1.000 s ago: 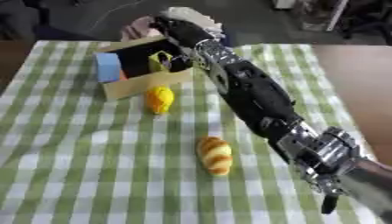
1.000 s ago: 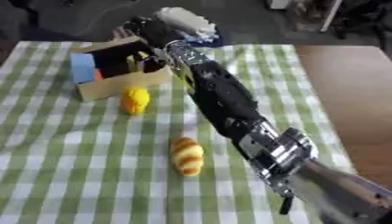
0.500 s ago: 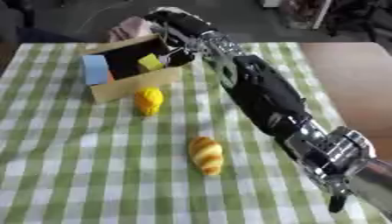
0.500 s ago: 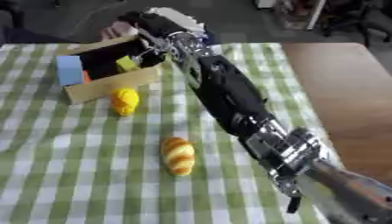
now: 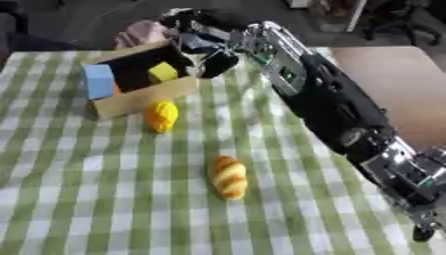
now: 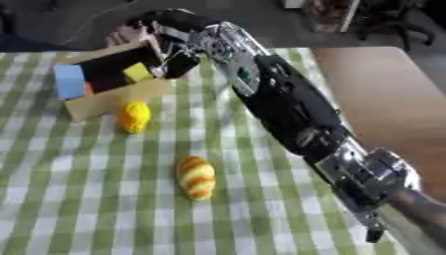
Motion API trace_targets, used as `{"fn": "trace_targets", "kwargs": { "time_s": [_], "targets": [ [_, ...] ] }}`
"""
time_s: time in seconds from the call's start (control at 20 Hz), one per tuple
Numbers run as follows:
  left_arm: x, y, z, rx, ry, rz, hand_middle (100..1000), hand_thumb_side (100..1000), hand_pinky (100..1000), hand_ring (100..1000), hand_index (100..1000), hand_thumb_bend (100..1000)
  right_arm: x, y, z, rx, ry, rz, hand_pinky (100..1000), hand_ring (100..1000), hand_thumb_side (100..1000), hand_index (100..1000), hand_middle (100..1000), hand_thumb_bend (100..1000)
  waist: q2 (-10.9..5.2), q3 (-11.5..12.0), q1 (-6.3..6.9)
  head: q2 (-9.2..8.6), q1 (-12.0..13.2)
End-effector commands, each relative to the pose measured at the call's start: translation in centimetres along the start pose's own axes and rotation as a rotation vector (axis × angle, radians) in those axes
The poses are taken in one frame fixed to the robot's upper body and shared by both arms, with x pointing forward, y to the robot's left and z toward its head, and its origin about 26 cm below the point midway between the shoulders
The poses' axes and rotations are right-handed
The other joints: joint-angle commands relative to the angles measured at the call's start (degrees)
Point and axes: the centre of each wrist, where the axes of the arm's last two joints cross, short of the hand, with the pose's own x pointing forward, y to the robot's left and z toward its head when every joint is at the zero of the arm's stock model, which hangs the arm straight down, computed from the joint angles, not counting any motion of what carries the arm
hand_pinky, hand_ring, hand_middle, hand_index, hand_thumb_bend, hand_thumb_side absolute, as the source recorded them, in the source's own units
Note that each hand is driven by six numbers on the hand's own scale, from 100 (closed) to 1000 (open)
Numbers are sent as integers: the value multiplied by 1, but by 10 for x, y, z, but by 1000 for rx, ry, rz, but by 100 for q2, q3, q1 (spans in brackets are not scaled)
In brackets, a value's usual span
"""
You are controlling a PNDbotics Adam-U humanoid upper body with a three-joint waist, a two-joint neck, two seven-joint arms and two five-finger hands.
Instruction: Pick up objects on the table and place them in the box.
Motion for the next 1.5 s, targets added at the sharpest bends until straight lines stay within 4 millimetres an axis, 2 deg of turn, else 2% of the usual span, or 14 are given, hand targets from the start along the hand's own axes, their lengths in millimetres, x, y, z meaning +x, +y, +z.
{"fn": "trace_targets", "kwargs": {
  "time_s": [0.05,0.3,0.7,0.85,1.05,1.2,1.5],
  "targets": [
    [6,7,-5,12,-30,-28,622,625,695,583,811,241,11,-4,-6,67,-29,35,862,890,252,1000,931,100,-96,12,-1,-68,-4],
    [6,6,-4,7,-27,-25,621,626,695,582,811,242,13,19,-23,160,-34,9,865,899,258,1000,942,100,-89,29,28,-59,-31],
    [6,4,-3,-1,-25,-18,621,628,695,582,811,243,10,39,-35,177,-9,-23,856,890,273,1000,928,100,-78,69,52,-35,-98],
    [6,3,-3,-3,-24,-16,621,629,696,582,812,244,5,47,-37,182,31,-39,852,886,341,1000,920,100,-73,77,56,-27,-118],
    [6,2,-3,-9,-24,-13,621,631,696,577,812,244,-3,56,-39,187,90,-61,848,882,378,1000,916,100,-64,88,63,-25,-139],
    [6,2,-3,-10,-24,-11,621,632,696,576,812,244,-9,66,-40,202,125,-78,847,881,462,1000,912,100,-56,98,69,-53,-150],
    [6,1,-3,-14,-25,-7,621,632,697,575,812,246,-17,82,-41,257,180,-69,853,883,566,995,902,100,-48,115,72,-34,-189]
  ]
}}
